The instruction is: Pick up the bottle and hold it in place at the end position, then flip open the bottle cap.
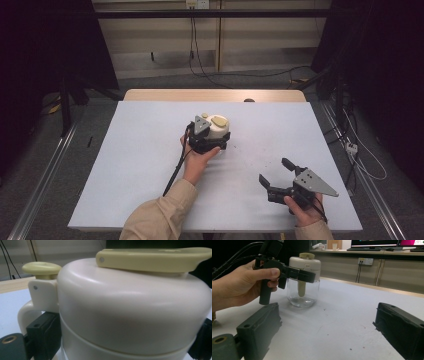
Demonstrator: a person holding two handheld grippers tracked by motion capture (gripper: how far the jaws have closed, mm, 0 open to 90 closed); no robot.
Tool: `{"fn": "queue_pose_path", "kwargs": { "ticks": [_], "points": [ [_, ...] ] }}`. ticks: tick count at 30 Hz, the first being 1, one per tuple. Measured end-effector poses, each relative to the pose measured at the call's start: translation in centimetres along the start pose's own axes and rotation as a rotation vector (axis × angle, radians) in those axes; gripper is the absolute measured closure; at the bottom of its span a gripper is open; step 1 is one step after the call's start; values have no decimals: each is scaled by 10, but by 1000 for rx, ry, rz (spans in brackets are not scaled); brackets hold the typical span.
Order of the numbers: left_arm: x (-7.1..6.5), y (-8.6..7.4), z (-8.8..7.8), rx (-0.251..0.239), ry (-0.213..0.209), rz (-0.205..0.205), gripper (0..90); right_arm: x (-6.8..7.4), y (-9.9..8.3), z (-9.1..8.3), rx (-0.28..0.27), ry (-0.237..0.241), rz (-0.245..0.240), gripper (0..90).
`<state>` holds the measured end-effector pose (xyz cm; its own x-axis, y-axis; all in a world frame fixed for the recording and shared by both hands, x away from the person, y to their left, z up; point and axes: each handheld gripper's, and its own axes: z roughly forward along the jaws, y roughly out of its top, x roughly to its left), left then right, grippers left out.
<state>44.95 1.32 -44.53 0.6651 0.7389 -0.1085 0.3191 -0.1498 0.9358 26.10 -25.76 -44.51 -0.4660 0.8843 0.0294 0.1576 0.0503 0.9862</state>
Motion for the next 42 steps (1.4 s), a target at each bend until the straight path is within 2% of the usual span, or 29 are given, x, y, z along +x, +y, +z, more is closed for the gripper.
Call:
{"fn": "queue_pose_path", "kwargs": {
  "ticks": [10,14,20,26,34,42],
  "points": [
    [-1,-2,-2,8,-5,22,63,1,-1,2,12,8,-1,57],
    [1,-5,-4,-4,-14,6,62,0,-2,4,19,9,1,57],
    [3,-9,-8,-5,-31,19,58,4,-1,9,29,23,-11,55],
    [3,-10,-8,-14,-31,12,57,8,1,14,40,37,-30,54],
    [3,-11,-9,-14,-31,13,58,5,1,20,55,35,-22,48],
    [3,-11,-9,-13,-35,18,58,7,4,28,83,56,-2,32]
  ]
}}
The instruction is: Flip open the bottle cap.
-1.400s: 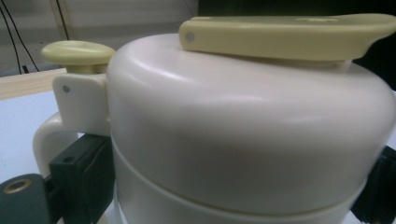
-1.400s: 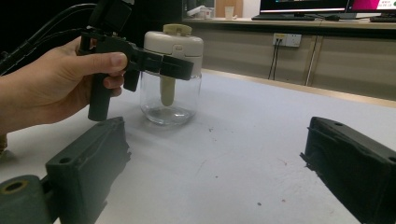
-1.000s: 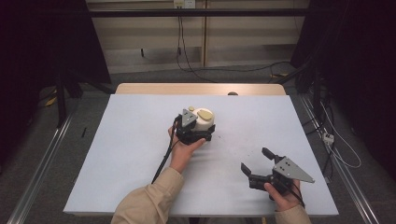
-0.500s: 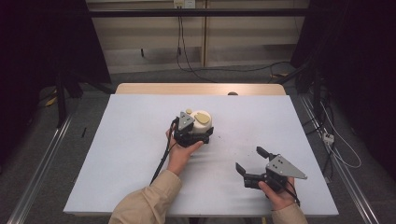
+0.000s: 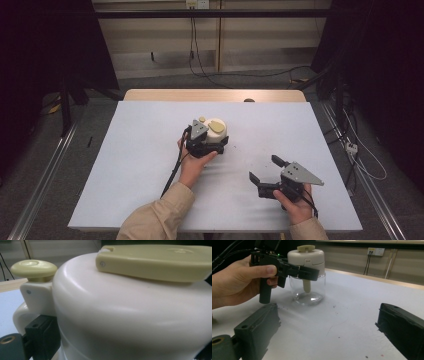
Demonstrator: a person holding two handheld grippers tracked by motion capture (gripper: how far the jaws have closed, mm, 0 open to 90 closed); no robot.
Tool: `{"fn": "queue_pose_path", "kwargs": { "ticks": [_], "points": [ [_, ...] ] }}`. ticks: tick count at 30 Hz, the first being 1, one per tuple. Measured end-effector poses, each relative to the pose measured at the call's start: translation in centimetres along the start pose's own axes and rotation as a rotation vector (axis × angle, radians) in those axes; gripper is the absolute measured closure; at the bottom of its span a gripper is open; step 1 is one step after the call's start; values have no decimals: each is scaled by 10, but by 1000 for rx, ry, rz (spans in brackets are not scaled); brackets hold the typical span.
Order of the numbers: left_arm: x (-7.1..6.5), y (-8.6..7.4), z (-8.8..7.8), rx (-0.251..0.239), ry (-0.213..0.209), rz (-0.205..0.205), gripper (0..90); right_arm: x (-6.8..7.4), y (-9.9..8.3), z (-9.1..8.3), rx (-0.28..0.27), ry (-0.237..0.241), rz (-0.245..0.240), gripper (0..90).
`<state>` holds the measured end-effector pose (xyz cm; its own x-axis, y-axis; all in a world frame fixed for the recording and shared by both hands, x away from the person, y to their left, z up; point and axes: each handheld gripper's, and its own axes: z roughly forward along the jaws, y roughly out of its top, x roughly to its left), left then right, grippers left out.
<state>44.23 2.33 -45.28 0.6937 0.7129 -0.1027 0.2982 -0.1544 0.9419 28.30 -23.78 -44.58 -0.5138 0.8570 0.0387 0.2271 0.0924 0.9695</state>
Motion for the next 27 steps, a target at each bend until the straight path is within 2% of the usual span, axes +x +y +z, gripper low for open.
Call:
{"fn": "queue_pose_path", "kwargs": {
  "ticks": [7,10,13,15,16,18,21,24,27],
  "points": [
    [0,0,0,0,0,0,58,1,7,10,27,-11,18,51],
    [0,0,0,0,0,0,58,2,13,14,22,-3,30,108],
    [0,0,0,0,-1,3,58,3,19,20,23,6,43,205],
    [0,0,0,0,-2,3,58,5,24,24,36,5,28,280],
    [0,0,0,0,-1,2,58,6,26,27,40,5,26,333],
    [0,0,0,-1,-2,3,58,8,30,32,42,20,14,504],
    [0,0,0,-1,-2,3,58,11,34,40,59,44,1,669],
    [0,0,0,-1,-2,4,58,12,40,47,73,61,12,784],
    [0,-1,0,-3,-3,3,58,13,46,55,90,83,25,858]
  ]
}}
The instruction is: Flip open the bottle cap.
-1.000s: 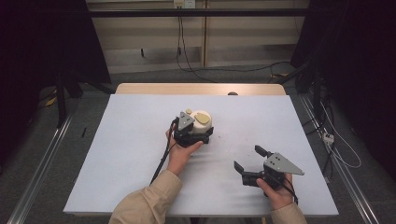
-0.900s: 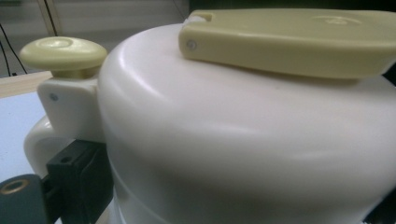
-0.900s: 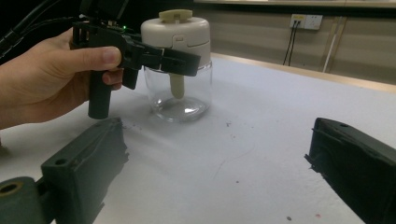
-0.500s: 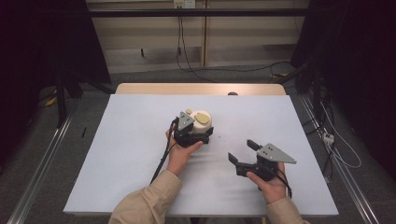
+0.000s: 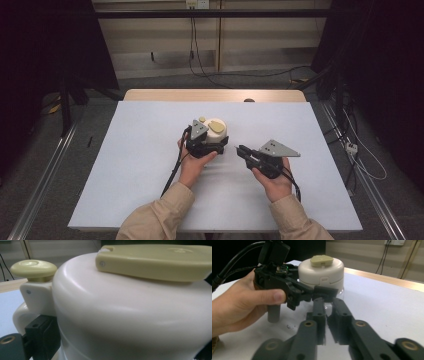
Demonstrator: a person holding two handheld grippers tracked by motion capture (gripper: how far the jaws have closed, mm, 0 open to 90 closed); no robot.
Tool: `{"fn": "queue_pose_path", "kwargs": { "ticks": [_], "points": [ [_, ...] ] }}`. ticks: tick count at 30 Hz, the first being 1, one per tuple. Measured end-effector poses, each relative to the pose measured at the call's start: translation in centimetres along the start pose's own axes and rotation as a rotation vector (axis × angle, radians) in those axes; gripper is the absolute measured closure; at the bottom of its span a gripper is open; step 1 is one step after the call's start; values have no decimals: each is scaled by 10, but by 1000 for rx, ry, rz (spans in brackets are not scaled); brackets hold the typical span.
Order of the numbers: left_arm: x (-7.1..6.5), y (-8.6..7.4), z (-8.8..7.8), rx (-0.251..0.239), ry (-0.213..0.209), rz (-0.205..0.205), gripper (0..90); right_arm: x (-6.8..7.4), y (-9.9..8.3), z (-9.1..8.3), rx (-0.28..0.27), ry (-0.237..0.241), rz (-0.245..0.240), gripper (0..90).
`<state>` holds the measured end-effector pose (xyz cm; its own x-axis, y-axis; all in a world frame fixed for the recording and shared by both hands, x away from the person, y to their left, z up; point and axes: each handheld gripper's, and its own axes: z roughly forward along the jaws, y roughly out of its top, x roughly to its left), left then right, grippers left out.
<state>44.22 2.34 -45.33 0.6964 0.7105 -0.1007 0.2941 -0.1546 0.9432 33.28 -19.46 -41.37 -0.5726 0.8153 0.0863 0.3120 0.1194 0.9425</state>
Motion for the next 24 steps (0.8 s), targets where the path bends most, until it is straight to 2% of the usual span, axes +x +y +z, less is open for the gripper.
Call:
{"fn": "queue_pose_path", "kwargs": {
  "ticks": [3,8,13,24],
  "points": [
    [0,0,0,2,0,1,58,-2,9,6,7,19,14,900],
    [0,0,0,1,-1,-1,58,-6,25,15,-4,30,21,900],
    [0,0,-1,6,0,3,58,-5,39,23,-10,30,9,900],
    [0,0,-1,7,1,0,59,-4,48,42,40,59,0,900]
  ]
}}
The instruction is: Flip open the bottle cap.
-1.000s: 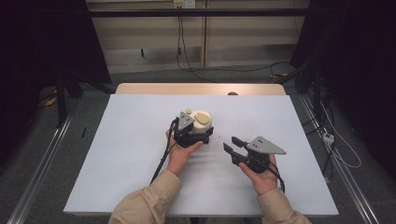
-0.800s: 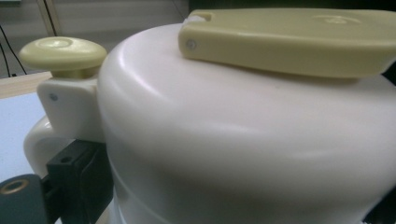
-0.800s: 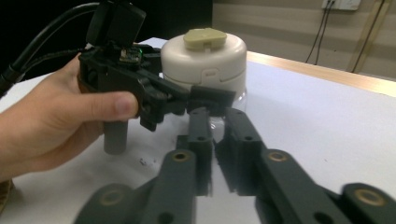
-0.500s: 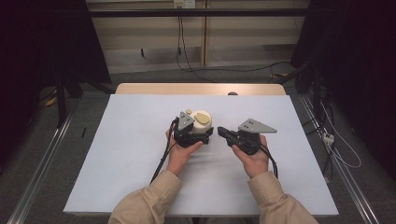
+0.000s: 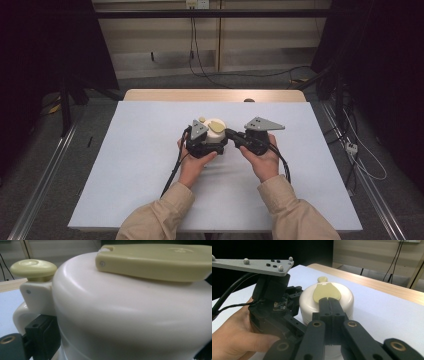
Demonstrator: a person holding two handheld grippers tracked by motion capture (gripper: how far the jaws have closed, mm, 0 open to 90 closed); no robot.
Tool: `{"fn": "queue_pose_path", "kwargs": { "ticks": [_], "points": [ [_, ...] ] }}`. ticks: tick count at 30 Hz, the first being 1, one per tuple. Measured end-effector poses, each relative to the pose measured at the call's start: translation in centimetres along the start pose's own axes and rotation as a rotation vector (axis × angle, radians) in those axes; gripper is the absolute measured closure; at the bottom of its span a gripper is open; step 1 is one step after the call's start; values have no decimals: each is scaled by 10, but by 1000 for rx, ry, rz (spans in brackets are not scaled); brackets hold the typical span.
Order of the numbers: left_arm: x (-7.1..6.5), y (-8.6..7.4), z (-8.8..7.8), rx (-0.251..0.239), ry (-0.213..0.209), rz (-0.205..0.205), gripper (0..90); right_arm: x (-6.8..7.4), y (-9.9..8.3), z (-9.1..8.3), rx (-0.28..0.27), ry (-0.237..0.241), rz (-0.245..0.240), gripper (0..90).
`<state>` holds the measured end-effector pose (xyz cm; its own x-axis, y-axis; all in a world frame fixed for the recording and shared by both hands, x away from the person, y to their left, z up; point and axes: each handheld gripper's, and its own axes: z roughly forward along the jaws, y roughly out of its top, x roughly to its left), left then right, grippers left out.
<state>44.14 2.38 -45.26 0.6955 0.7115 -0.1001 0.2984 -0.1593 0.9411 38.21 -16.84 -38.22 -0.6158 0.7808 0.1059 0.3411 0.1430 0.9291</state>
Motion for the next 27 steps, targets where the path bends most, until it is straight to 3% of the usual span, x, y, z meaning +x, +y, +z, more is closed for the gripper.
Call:
{"fn": "queue_pose_path", "kwargs": {
  "ticks": [8,12,14,27],
  "points": [
    [0,0,-1,2,-3,11,58,-2,-2,7,49,-22,-13,900],
    [0,-1,0,-3,1,-6,58,-1,-4,13,81,-34,-30,900],
    [0,0,-1,2,-1,9,58,-1,-2,13,63,-35,-25,900],
    [0,-1,0,-7,-1,-1,59,3,7,16,48,-24,-33,900]
  ]
}}
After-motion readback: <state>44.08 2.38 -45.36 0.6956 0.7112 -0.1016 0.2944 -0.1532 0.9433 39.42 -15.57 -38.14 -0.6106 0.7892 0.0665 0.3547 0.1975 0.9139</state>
